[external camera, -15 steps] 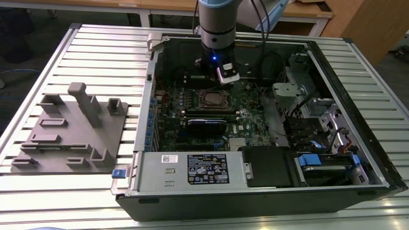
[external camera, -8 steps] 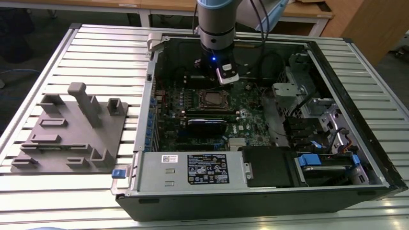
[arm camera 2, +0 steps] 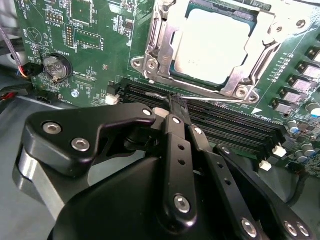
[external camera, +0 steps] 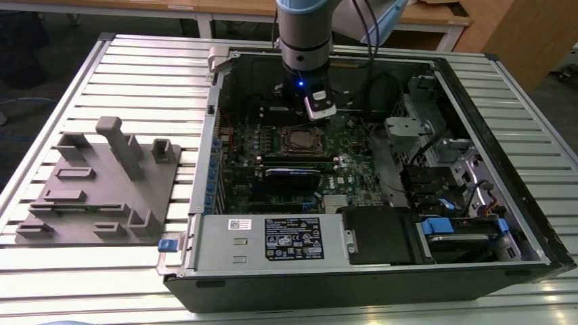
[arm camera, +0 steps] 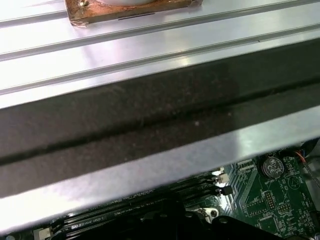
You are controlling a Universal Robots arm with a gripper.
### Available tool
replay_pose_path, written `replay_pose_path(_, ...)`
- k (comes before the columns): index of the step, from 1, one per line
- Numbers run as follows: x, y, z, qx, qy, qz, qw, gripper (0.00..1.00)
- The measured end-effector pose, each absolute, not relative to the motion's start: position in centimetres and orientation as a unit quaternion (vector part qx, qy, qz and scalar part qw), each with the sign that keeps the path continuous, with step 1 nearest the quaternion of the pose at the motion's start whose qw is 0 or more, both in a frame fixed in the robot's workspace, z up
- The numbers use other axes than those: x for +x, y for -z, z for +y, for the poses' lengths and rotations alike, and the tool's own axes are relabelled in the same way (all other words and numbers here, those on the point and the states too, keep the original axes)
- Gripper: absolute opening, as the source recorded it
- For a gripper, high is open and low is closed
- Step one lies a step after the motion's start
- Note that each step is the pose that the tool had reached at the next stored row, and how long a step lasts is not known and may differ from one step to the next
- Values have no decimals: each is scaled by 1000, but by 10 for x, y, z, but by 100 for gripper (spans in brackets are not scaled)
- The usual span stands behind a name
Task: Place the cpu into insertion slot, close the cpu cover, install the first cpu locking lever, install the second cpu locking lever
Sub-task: 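Install the first cpu locking lever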
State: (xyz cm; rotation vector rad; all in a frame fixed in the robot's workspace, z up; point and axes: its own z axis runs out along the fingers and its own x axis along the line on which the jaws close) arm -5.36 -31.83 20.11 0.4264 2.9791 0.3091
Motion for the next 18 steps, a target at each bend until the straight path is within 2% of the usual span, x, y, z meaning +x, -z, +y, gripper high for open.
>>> replay_pose_path(7, -54, -200, -317, 141, -103, 983, 58, 10)
replay_pose_path(18, -54, -198, -317, 140, -104, 983, 63, 10)
